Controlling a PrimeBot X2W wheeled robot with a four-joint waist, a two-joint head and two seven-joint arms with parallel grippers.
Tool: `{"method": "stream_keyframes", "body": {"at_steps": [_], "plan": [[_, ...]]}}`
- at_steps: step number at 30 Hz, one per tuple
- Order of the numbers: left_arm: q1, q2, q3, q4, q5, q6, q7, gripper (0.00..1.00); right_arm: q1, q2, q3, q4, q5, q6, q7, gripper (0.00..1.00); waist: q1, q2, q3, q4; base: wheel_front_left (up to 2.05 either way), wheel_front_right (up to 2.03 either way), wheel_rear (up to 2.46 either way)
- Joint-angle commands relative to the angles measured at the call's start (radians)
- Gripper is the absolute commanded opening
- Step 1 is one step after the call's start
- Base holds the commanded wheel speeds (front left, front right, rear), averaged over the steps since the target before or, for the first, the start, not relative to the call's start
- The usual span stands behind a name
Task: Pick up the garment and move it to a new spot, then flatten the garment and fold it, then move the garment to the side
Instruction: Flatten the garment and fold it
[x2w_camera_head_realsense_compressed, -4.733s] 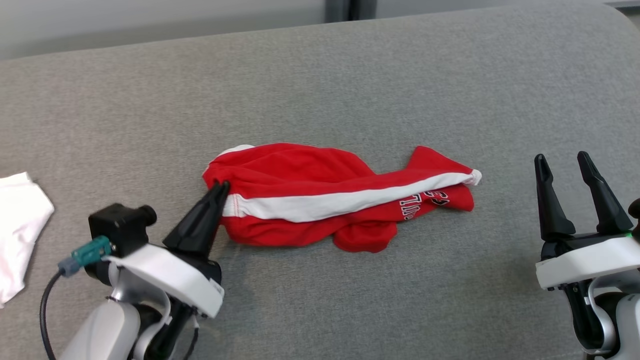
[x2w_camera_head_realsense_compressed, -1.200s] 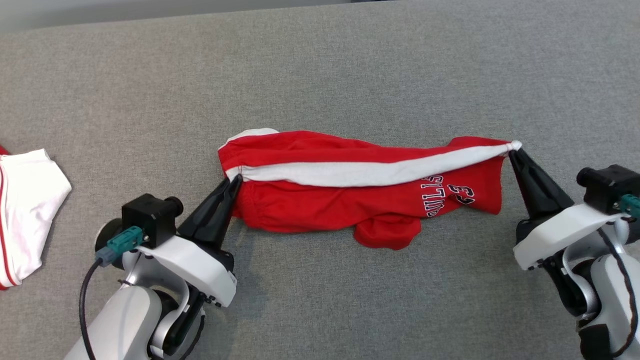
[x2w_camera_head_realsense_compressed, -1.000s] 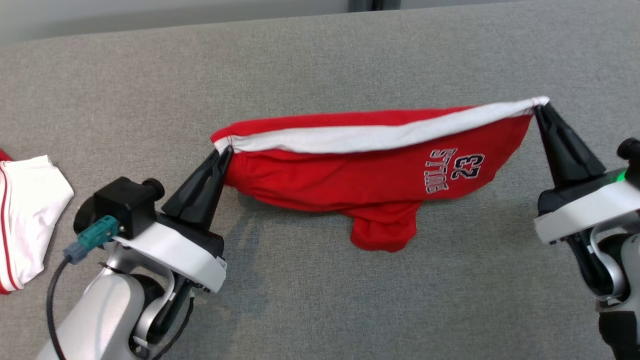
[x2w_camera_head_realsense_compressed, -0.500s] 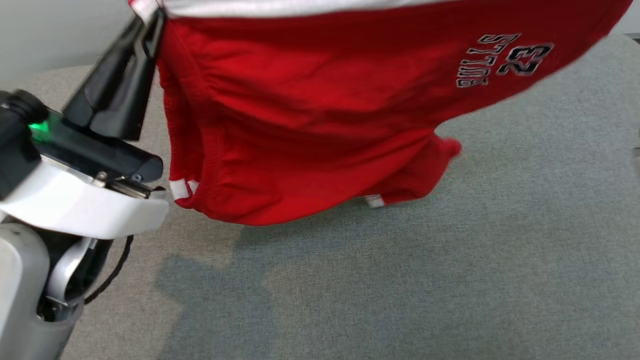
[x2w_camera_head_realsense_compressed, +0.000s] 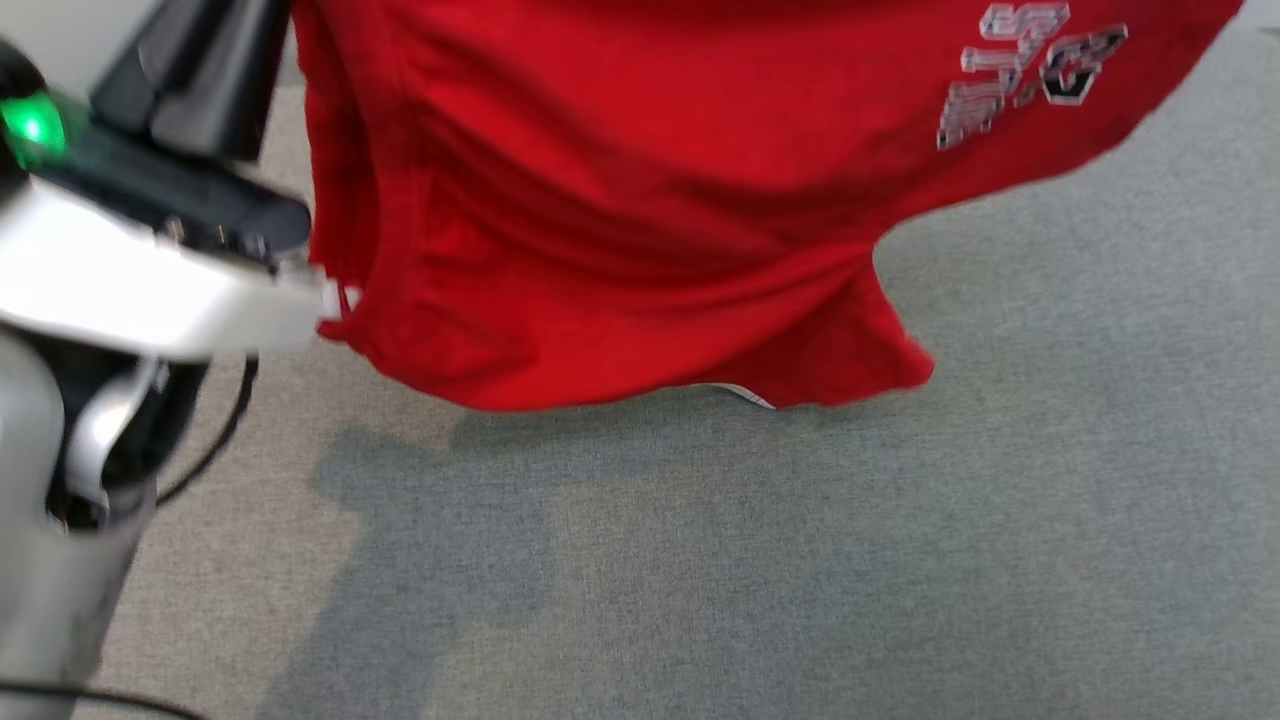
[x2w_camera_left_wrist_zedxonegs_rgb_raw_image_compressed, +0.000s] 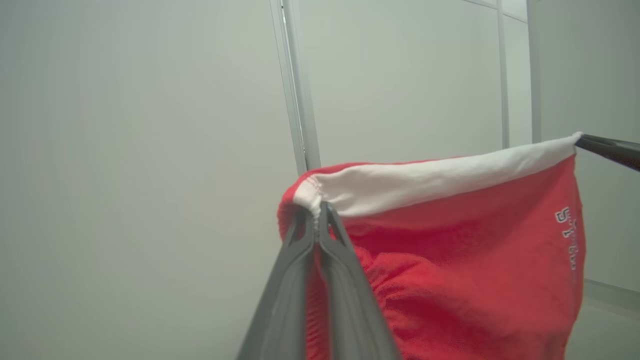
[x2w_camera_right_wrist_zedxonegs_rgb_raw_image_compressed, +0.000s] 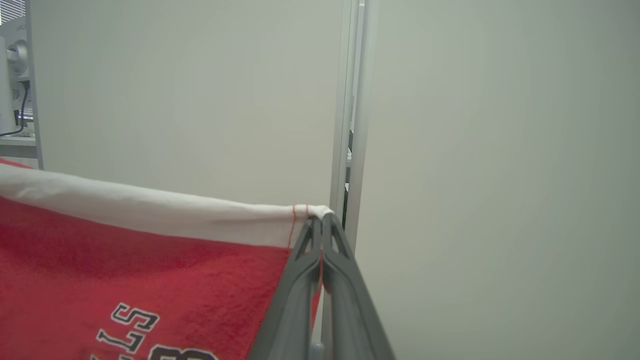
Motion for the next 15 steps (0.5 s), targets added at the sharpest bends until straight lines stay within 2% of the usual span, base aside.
{"method": "stream_keyframes", "body": {"at_steps": [1,8,15], "plan": [[-0.038,-0.007,0.003,0.021,-0.011,-0.009,-0.007,0.00,-0.035,0.000,0.001,0.024,0.006,0.000,0.005,0.00,0.0000,0.0000,0.033,0.001,0.00,0.00,0.00],[-0.338,-0.089,-0.002,0.344,-0.028,-0.090,-0.074,0.00,-0.357,0.009,0.044,0.309,0.005,0.000,-0.050,0.00,0.0000,0.0000,0.154,0.010,0.00,0.00,0.00],[-0.622,-0.147,0.002,0.736,0.021,-0.133,-0.226,0.00,-0.675,0.081,0.084,0.643,-0.043,0.000,-0.244,0.00,0.0000,0.0000,0.209,-0.008,0.00,0.00,0.00]]}}
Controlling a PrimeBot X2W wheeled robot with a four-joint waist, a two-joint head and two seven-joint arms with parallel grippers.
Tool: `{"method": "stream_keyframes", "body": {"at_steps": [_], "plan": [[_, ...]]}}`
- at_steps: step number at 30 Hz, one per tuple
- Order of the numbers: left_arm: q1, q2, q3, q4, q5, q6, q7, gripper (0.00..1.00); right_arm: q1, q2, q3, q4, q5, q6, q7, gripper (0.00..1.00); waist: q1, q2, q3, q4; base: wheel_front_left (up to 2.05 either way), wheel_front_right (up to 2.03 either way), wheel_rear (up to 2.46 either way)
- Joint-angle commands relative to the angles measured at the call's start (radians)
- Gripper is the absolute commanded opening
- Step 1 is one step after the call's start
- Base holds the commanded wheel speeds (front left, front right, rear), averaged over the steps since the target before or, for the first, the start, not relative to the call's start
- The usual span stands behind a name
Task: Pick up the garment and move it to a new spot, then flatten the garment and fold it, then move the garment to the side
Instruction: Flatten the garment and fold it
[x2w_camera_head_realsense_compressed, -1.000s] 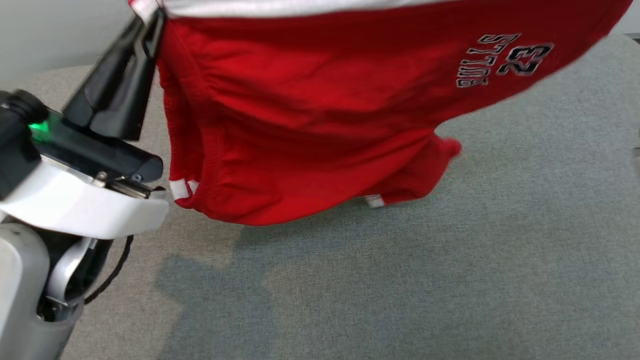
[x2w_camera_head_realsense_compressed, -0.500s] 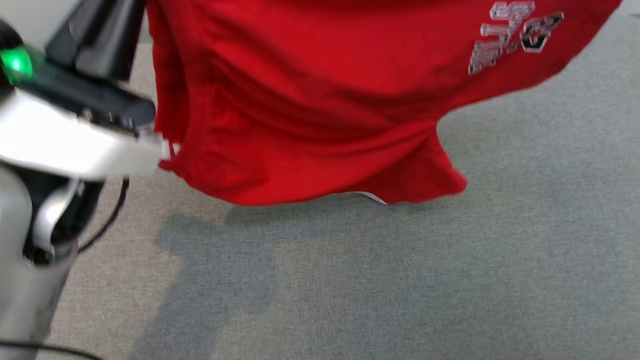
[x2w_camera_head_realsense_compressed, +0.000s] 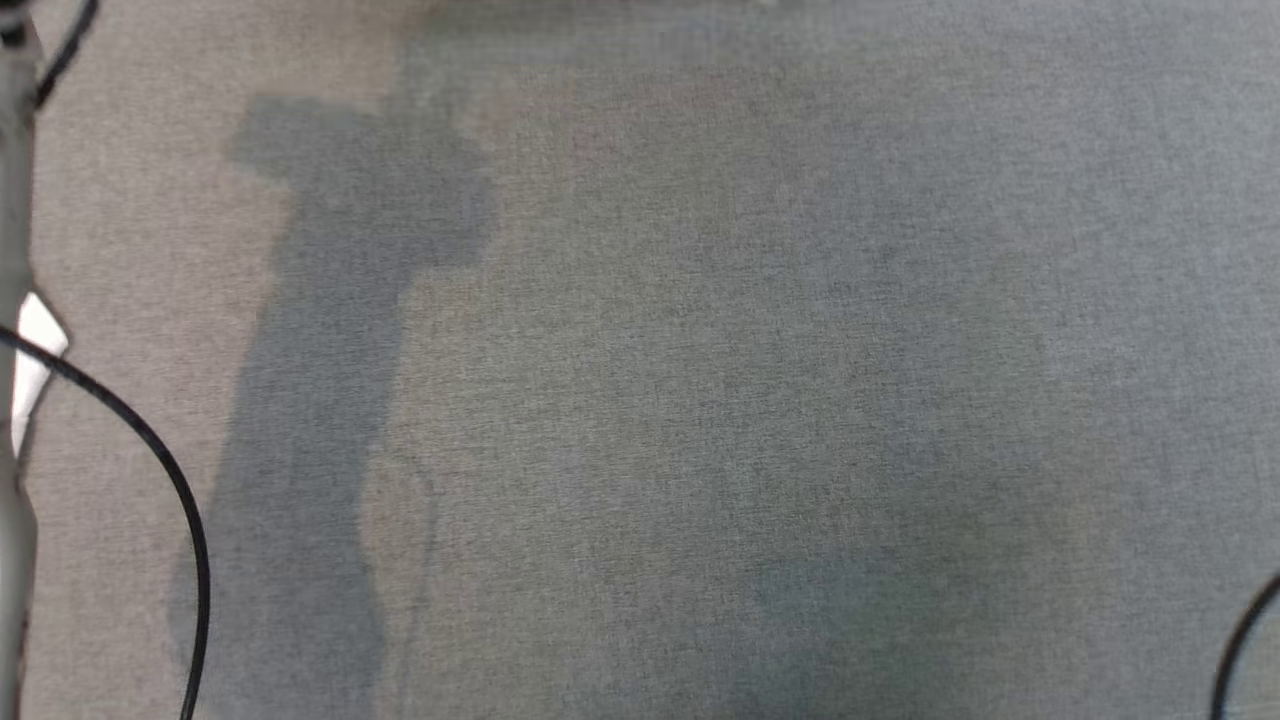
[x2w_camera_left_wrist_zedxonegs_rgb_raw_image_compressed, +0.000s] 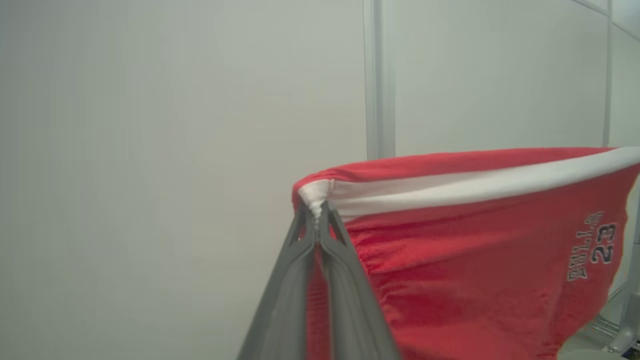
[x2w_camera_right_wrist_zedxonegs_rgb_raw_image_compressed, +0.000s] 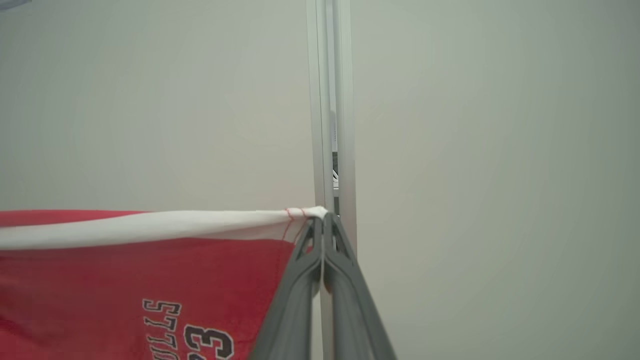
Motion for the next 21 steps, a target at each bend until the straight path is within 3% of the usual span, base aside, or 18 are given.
{"method": "stream_keyframes", "body": {"at_steps": [1,6,10,17,21], "plan": [[-0.056,-0.002,0.002,0.092,0.014,-0.012,-0.044,0.00,-0.057,0.019,0.018,0.084,-0.011,-0.001,-0.066,0.00,0.0000,0.0000,0.016,-0.017,0.00,0.00,0.00],[-0.129,-0.030,-0.011,0.295,0.013,-0.043,-0.132,0.00,-0.150,0.064,0.071,0.300,0.006,-0.001,-0.152,0.00,0.0000,0.0000,0.035,-0.027,0.00,0.00,0.00],[-0.090,-0.058,-0.030,0.399,-0.010,-0.063,-0.176,0.00,-0.127,0.070,0.118,0.413,0.048,-0.001,-0.183,0.00,0.0000,0.0000,0.053,-0.020,0.00,0.00,0.00],[0.117,-0.116,-0.059,0.431,-0.052,-0.076,-0.210,0.00,0.052,0.047,0.208,0.468,0.148,-0.001,-0.229,0.00,0.0000,0.0000,0.060,-0.002,0.00,0.00,0.00],[0.330,-0.142,-0.049,0.311,-0.038,-0.077,-0.212,0.00,0.246,0.025,0.274,0.436,0.221,0.000,-0.265,0.00,0.0000,0.0000,0.039,0.005,0.00,0.00,0.00]]}}
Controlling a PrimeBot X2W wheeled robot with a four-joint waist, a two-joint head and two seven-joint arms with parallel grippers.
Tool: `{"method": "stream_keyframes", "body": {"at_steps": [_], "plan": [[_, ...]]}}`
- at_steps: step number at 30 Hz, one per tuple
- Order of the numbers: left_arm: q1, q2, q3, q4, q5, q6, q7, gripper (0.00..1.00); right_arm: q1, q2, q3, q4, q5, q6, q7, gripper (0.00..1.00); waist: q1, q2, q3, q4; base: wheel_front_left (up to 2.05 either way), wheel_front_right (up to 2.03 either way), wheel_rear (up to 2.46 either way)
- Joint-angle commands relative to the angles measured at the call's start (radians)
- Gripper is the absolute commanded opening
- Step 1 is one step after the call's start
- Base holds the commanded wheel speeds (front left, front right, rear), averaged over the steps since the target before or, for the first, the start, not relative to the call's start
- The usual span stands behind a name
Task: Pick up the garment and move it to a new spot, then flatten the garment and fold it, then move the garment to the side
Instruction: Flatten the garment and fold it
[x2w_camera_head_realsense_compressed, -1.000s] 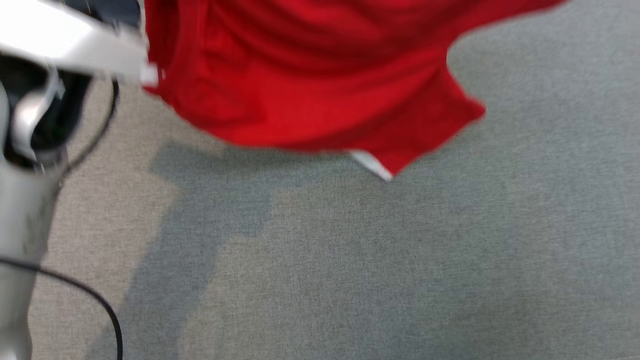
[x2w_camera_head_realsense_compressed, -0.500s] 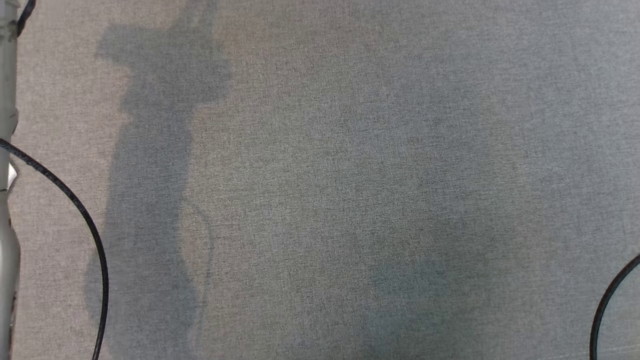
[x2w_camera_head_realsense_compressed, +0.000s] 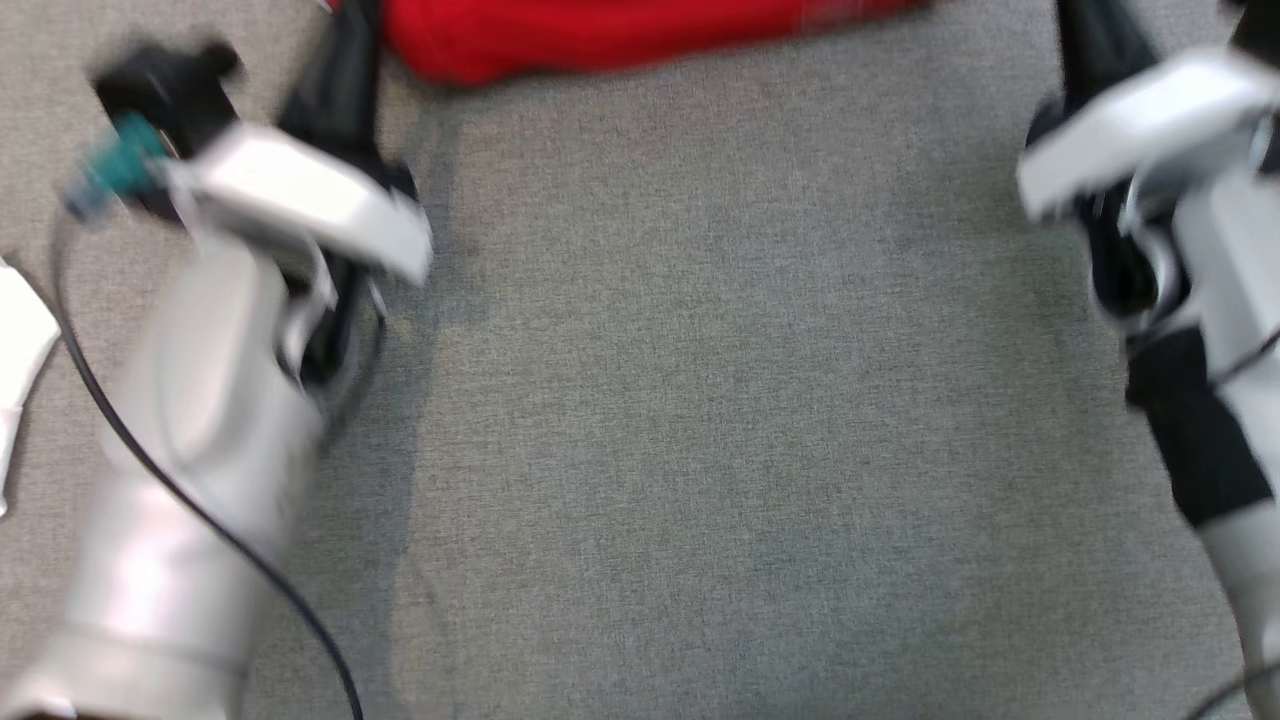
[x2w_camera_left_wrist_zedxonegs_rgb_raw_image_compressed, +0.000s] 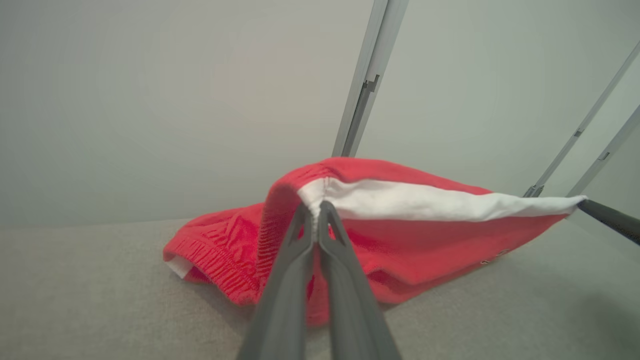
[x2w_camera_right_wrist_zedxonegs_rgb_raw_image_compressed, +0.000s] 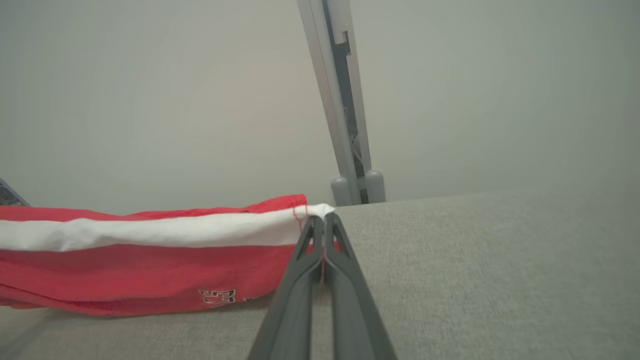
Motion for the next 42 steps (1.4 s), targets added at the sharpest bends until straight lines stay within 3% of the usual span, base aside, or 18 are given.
{"method": "stream_keyframes", "body": {"at_steps": [1,5,10,14,18,19,27,31,36,42], "plan": [[0.068,0.004,-0.002,-0.036,0.018,-0.003,-0.004,0.00,0.054,-0.023,0.015,-0.021,0.014,0.000,-0.017,0.00,-0.0001,0.0000,-0.015,0.003,0.00,0.00,0.00],[0.270,-0.008,-0.056,-0.155,0.004,-0.003,-0.004,0.00,0.252,-0.072,0.043,-0.121,0.081,0.000,-0.048,0.00,-0.0001,0.0000,-0.051,0.014,0.00,0.00,0.00],[0.518,0.054,-0.066,-0.321,-0.028,0.000,-0.004,0.00,0.533,-0.136,0.031,-0.352,0.123,0.000,-0.063,0.00,-0.0001,0.0000,-0.121,0.003,0.00,0.00,0.00],[0.654,0.107,-0.058,-0.442,-0.047,0.043,0.046,0.00,0.715,-0.150,-0.033,-0.495,0.097,0.000,-0.056,0.00,-0.0001,0.0000,-0.168,0.003,0.00,0.00,0.00],[0.743,0.145,-0.051,-0.559,-0.055,0.092,0.100,0.00,0.848,-0.129,-0.096,-0.607,0.061,0.000,-0.015,0.00,-0.0001,0.0000,-0.201,0.003,0.00,0.00,0.00],[0.803,0.170,-0.045,-0.640,-0.062,0.129,0.139,0.00,0.933,-0.101,-0.140,-0.686,0.035,0.000,0.028,0.00,-0.0001,0.0000,-0.218,0.002,0.00,0.00,0.00],[1.014,0.253,-0.021,-0.976,-0.071,0.276,0.275,0.00,1.222,0.045,-0.320,-1.021,-0.091,0.000,0.232,0.00,-0.0001,0.0000,-0.258,0.008,0.00,0.00,0.00],[1.060,0.272,-0.011,-1.075,-0.066,0.323,0.310,0.00,1.282,0.092,-0.356,-1.140,-0.127,0.000,0.312,0.00,-0.0001,0.0000,-0.263,0.013,0.00,0.00,0.00],[1.069,0.277,-0.006,-1.108,-0.068,0.340,0.326,0.00,1.248,0.105,-0.387,-1.187,-0.152,0.000,0.362,0.00,-0.0001,0.0000,-0.261,0.016,0.00,0.00,0.00],[1.001,0.269,0.000,-1.094,-0.071,0.331,0.328,0.00,1.047,0.030,-0.408,-1.130,-0.152,0.000,0.411,0.00,-0.0001,0.0000,-0.212,0.032,0.00,0.00,0.00]]}}
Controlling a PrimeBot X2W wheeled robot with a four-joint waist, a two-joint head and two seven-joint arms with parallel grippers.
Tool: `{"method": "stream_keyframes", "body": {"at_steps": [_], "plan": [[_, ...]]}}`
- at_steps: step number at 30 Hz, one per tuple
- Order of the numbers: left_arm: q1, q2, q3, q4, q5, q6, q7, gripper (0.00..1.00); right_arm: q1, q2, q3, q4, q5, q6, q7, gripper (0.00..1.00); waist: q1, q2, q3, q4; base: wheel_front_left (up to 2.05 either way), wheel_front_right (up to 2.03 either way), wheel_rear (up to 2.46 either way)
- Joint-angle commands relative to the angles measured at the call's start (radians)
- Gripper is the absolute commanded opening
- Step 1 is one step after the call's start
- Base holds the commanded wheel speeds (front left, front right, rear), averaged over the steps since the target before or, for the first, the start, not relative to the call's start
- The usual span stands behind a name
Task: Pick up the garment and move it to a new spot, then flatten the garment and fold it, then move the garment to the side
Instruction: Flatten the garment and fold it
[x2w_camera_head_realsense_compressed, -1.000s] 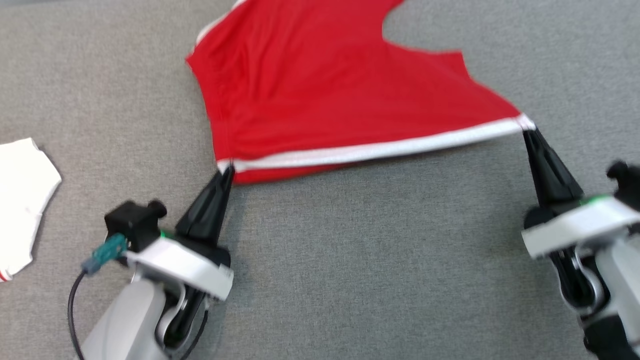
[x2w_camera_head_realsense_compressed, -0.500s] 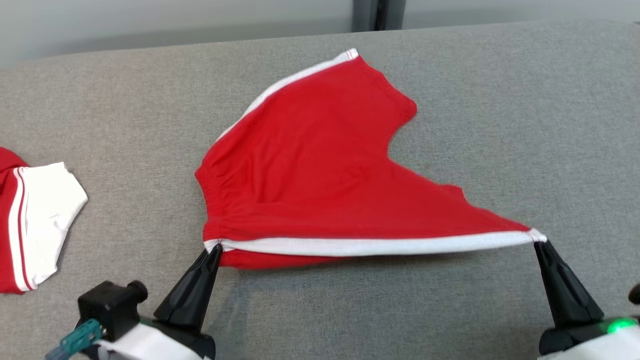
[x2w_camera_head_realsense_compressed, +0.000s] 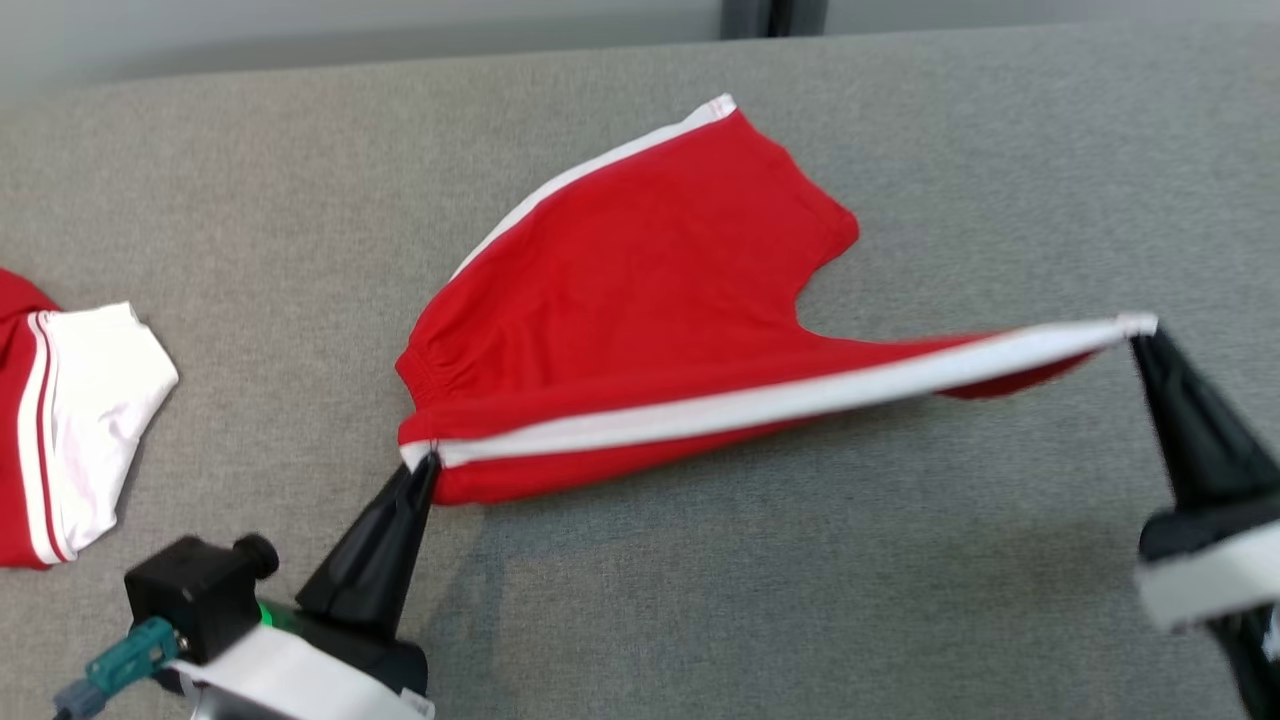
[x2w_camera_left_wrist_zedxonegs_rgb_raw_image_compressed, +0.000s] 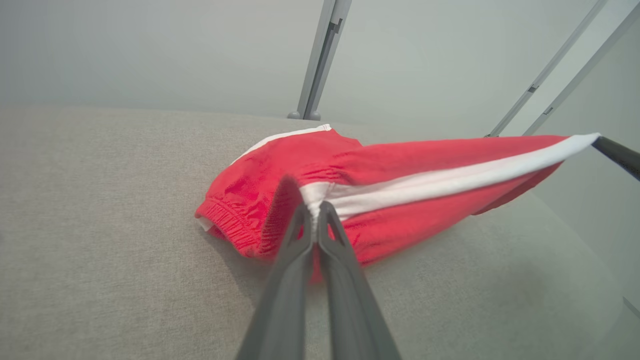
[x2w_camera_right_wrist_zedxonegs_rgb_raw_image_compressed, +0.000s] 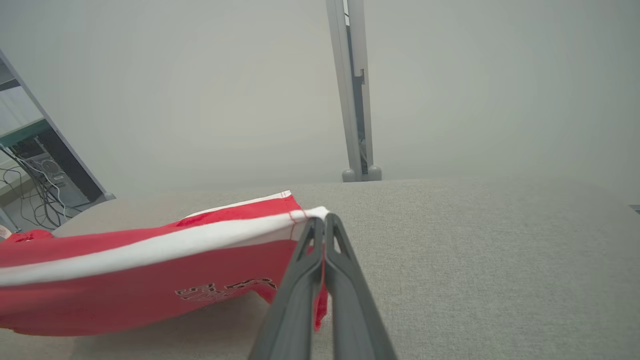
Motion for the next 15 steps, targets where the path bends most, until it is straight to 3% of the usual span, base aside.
{"method": "stream_keyframes", "body": {"at_steps": [1,7,15], "plan": [[-0.020,0.003,0.007,0.006,-0.003,-0.007,-0.001,0.00,-0.033,-0.018,-0.004,0.008,0.004,-0.001,0.004,0.00,0.0001,-0.0001,0.028,0.014,0.00,0.00,0.00],[-0.169,-0.034,0.003,0.083,0.026,-0.022,-0.027,0.00,-0.341,-0.134,0.065,0.179,0.049,-0.001,0.065,0.00,0.0001,-0.0001,0.135,0.088,0.00,0.00,0.00],[-0.370,-0.135,-0.024,0.284,-0.013,-0.104,-0.079,0.00,-0.707,-0.239,0.237,0.454,0.090,0.000,0.110,0.00,0.0001,-0.0001,0.257,0.198,0.00,0.00,0.00]]}}
